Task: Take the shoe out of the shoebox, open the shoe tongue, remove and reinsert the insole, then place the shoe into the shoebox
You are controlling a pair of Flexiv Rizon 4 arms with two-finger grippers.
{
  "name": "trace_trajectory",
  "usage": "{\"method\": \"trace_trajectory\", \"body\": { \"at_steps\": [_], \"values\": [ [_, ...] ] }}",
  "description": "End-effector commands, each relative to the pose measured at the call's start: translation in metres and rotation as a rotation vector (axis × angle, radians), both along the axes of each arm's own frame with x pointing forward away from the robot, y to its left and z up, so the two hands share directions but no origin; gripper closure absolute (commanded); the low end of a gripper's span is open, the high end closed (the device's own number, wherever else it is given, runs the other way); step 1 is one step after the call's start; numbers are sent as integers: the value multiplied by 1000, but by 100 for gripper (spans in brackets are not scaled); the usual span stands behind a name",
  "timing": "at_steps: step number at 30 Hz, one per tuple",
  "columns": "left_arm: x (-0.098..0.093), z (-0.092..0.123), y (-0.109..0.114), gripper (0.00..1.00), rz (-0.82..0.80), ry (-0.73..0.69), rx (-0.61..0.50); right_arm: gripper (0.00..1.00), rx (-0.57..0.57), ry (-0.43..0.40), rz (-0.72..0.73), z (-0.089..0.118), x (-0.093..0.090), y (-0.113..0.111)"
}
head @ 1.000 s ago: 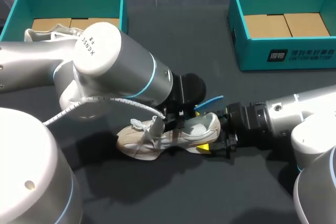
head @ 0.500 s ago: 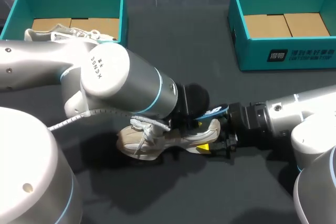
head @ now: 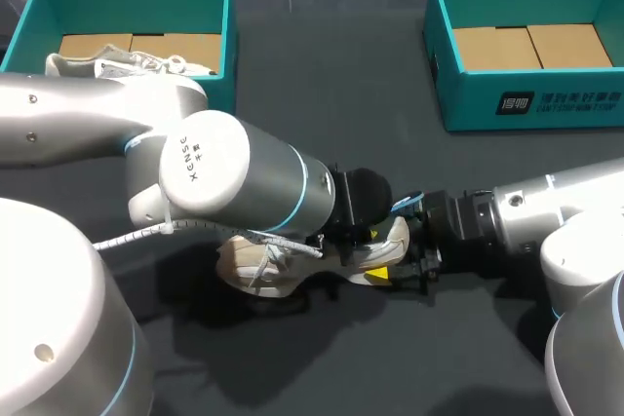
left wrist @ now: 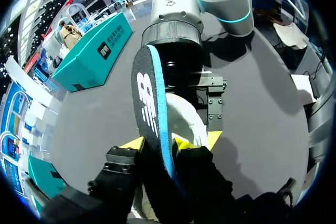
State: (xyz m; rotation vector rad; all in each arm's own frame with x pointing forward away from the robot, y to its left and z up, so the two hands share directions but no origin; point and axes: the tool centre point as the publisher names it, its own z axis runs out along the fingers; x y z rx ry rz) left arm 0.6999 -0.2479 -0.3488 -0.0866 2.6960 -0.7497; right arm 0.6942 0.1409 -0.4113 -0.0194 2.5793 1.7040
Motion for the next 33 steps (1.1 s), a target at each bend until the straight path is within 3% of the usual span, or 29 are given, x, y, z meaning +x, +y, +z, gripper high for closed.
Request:
{"method": "trace_trajectory", "body": {
  "at_steps": [1, 7, 12, 21, 24, 33],
  "values": [
    [3, -1, 0, 100, 4, 7, -5, 100, -5, 0, -1, 1, -2, 1],
    [3, 12, 6, 100, -7, 58, -22, 100, -5, 0, -1, 1, -2, 1],
    [1, 37, 4, 100, -19, 157, -45, 100, -5, 0, -1, 1, -2, 1],
    [-20, 96, -8, 100, -74, 314, -132, 100, -5, 0, -1, 1, -2, 1],
    [-32, 128, -14, 100, -88, 360, -173, 100, -5, 0, -1, 1, -2, 1],
    [-32, 128, -14, 100, -88, 360, -173, 100, -5, 0, -1, 1, -2, 1]
  ]
}}
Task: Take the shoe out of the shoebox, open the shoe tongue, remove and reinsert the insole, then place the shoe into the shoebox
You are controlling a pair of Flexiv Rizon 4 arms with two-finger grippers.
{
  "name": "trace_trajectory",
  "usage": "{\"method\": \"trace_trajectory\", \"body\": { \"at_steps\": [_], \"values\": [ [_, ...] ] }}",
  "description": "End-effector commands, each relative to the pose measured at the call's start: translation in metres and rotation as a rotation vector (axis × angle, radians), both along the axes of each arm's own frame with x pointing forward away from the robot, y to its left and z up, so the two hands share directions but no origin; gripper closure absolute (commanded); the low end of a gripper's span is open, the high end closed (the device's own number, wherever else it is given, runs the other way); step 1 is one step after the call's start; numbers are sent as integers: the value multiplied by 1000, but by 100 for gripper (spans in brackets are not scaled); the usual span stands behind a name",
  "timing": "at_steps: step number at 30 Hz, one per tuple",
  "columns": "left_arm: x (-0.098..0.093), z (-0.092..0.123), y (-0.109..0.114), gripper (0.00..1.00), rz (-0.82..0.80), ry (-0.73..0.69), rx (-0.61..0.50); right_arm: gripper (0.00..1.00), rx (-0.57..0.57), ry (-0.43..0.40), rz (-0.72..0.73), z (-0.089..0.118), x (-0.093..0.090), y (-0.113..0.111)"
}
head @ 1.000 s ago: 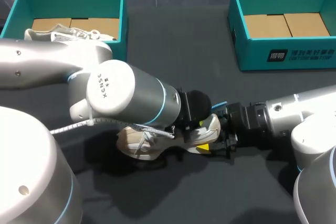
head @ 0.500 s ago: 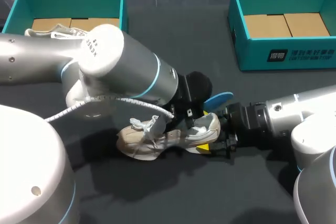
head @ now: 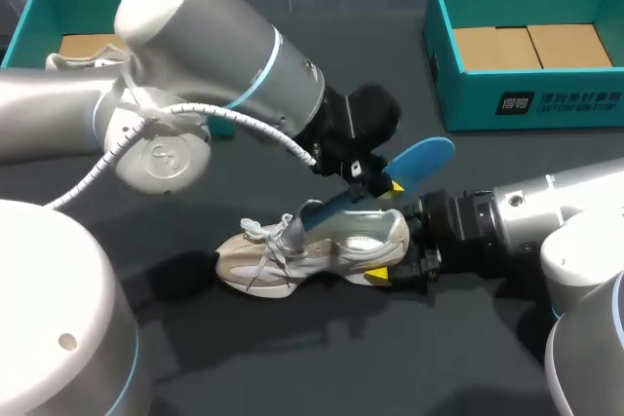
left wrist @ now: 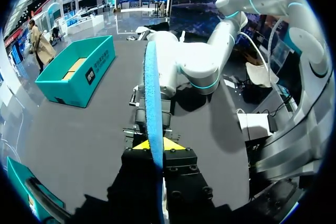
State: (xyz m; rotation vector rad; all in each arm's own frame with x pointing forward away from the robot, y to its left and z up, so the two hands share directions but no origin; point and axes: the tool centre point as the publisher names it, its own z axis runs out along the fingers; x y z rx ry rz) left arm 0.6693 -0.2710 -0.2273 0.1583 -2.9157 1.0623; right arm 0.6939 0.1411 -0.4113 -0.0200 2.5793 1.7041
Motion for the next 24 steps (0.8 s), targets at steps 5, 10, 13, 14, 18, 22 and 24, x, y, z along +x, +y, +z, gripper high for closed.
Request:
{"method": "trace_trajectory", "body": {
  "at_steps": [5, 10, 13, 14, 18, 22, 24],
  "values": [
    [-2, 6, 9, 100, -1, -1, 0, 100, -5, 0, -2, 1, -1, 1],
    [-11, 58, 35, 100, 77, 43, -171, 100, -5, 0, -2, 1, -1, 1],
    [-20, 89, 45, 100, 88, 70, -264, 100, -5, 0, -2, 1, -1, 1],
    [-25, 109, 51, 100, 74, 95, -314, 100, -5, 0, -2, 1, -1, 1],
    [-31, 148, 64, 100, 46, 145, -438, 100, -5, 0, -2, 1, -1, 1],
    [-31, 148, 64, 100, 46, 145, -438, 100, -5, 0, -2, 1, -1, 1],
    [-31, 148, 64, 100, 46, 145, -438, 100, -5, 0, -2, 1, -1, 1]
  ]
}}
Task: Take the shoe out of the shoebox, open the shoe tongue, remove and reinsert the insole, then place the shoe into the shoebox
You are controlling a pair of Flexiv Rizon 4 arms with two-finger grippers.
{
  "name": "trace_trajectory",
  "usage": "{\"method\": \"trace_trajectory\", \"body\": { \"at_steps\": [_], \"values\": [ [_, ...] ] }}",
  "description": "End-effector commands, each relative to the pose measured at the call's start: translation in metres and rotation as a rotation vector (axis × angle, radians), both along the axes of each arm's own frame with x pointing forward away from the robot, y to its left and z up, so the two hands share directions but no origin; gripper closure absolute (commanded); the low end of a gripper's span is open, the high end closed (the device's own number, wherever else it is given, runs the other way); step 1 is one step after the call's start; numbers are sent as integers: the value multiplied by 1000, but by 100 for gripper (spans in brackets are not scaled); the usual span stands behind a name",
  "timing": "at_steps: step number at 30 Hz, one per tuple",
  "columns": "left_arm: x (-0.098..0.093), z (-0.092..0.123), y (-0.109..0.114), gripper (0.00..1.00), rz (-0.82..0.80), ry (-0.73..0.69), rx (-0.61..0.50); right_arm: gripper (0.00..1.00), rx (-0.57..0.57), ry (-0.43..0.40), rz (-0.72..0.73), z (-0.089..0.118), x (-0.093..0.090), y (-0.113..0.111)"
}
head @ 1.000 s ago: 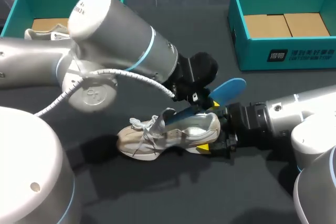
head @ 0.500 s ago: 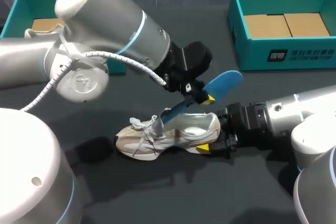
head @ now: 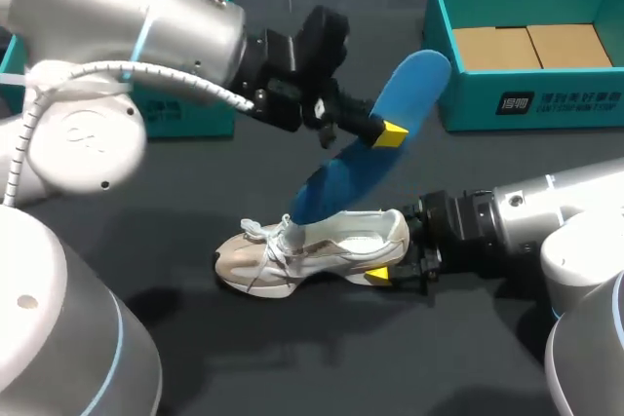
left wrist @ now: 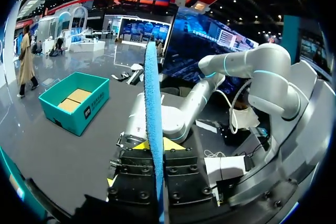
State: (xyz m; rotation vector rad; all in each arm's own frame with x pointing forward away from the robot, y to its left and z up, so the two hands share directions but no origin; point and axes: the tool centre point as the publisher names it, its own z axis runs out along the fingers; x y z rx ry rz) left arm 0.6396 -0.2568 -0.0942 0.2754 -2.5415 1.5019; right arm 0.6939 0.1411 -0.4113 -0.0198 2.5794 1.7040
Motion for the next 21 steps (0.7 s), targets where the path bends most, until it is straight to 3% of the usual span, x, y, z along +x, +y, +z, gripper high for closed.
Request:
{"method": "trace_trajectory", "body": {
  "at_steps": [1, 5, 14, 21],
  "values": [
    [-2, 14, 50, 100, 8, -4, -66, 100, -5, 0, -1, 1, -1, 1],
    [-2, 14, 50, 100, 8, -4, -66, 100, -5, 0, -1, 1, -1, 1],
    [-35, 57, 81, 100, 151, 82, -464, 100, -5, 0, -1, 1, -1, 1],
    [-35, 57, 81, 100, 151, 82, -464, 100, -5, 0, -1, 1, -1, 1]
  ]
}}
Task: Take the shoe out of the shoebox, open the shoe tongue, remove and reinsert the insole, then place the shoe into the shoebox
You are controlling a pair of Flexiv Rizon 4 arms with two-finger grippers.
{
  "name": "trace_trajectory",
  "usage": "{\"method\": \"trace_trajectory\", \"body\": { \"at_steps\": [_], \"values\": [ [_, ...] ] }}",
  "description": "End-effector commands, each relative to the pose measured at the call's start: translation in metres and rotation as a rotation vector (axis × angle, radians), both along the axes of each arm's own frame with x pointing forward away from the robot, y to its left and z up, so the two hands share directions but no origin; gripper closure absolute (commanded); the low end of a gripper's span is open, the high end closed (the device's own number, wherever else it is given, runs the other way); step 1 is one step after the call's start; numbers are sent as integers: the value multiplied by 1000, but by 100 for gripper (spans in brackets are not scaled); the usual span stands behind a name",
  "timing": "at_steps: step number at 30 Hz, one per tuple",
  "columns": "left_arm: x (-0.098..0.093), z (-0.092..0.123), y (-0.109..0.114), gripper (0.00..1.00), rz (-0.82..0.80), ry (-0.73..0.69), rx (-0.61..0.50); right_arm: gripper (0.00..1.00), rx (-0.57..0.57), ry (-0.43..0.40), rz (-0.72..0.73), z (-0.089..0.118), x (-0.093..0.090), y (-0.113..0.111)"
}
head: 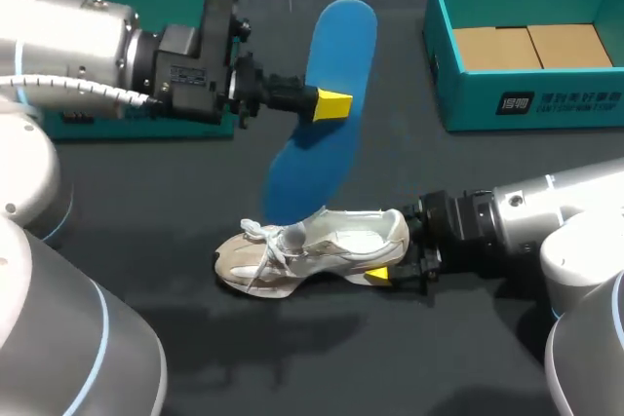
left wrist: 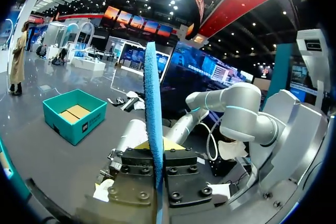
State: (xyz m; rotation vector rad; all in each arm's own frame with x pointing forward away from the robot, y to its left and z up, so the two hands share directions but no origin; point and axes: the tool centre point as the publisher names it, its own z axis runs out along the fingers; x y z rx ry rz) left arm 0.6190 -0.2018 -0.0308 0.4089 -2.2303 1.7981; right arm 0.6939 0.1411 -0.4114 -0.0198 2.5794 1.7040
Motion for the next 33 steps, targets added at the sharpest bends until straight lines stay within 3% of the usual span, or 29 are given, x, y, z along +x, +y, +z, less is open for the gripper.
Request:
{"method": "trace_trajectory", "body": {
  "at_steps": [1, 11, 33],
  "values": [
    [-15, -6, 26, 100, 80, -18, -178, 100, -5, 0, -1, 1, -1, 1],
    [-37, -15, 32, 100, 100, 10, -213, 100, -5, 0, -1, 1, -1, 1],
    [-34, -8, 36, 100, 85, 54, -192, 100, -5, 0, -1, 1, -1, 1]
  ]
}}
